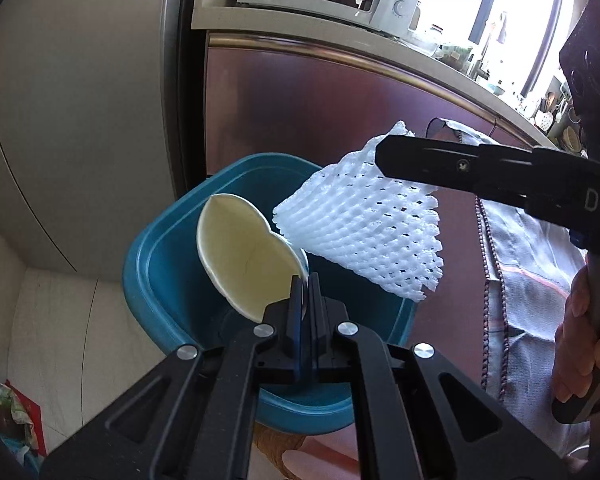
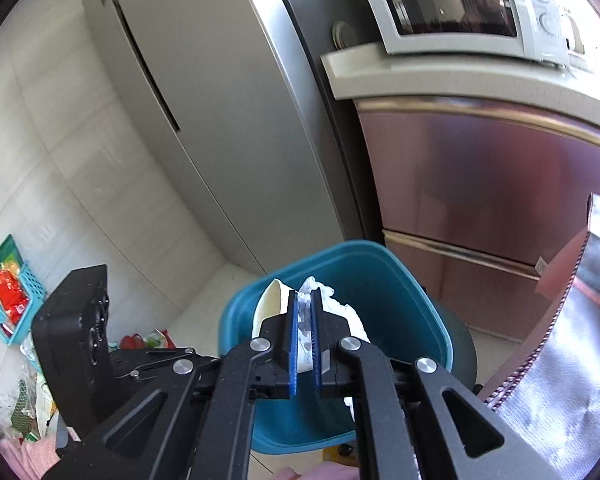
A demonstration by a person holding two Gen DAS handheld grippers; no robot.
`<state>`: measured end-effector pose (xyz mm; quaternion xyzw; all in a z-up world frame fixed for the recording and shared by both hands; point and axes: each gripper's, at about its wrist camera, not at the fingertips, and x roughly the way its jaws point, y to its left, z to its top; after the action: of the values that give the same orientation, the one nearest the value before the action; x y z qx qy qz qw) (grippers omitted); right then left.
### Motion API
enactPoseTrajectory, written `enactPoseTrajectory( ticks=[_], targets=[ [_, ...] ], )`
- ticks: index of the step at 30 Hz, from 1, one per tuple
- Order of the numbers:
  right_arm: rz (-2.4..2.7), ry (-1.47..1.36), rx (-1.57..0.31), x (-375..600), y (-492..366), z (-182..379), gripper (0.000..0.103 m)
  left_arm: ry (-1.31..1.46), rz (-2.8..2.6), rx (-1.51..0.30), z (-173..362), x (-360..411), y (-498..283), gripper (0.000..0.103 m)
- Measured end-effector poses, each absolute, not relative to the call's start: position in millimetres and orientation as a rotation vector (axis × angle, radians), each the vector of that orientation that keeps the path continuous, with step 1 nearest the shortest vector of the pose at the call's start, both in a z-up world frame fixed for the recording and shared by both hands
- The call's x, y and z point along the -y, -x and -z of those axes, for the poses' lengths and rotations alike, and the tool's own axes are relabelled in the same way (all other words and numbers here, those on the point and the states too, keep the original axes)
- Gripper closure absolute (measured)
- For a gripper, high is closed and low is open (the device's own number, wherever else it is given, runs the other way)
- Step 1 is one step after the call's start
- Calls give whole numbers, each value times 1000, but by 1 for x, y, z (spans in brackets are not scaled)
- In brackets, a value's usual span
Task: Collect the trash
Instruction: 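Carry both cups to the teal bin and open both grippers, then return both tools to the table over the gold wrappers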
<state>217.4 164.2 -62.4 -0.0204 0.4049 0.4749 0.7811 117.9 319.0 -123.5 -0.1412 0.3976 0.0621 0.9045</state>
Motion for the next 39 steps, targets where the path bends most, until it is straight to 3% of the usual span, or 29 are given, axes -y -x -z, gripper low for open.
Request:
enactPoseTrajectory(
  ticks=[10, 15, 18, 23, 28, 39],
  targets=[
    [-962, 33, -925, -156, -230, 77, 92, 303, -126, -835, 137, -310, -134, 98],
    [-958, 11, -905, -131, -224, 72, 90, 278, -126, -783, 121, -298, -125, 90],
    [-963, -9, -873, -104, -213, 61, 84, 249, -99, -729, 102, -283, -119, 81],
    [-928, -24, -789, -36, -185, 35, 68, 200, 3, -613, 65, -243, -108, 53],
    [-786, -49, -719, 47, -157, 16, 59, 169, 203, -549, 41, -180, -108, 40],
    [-378, -141, -617, 221, -101, 6, 56, 115, 604, -614, 41, -10, -117, 37]
  ],
)
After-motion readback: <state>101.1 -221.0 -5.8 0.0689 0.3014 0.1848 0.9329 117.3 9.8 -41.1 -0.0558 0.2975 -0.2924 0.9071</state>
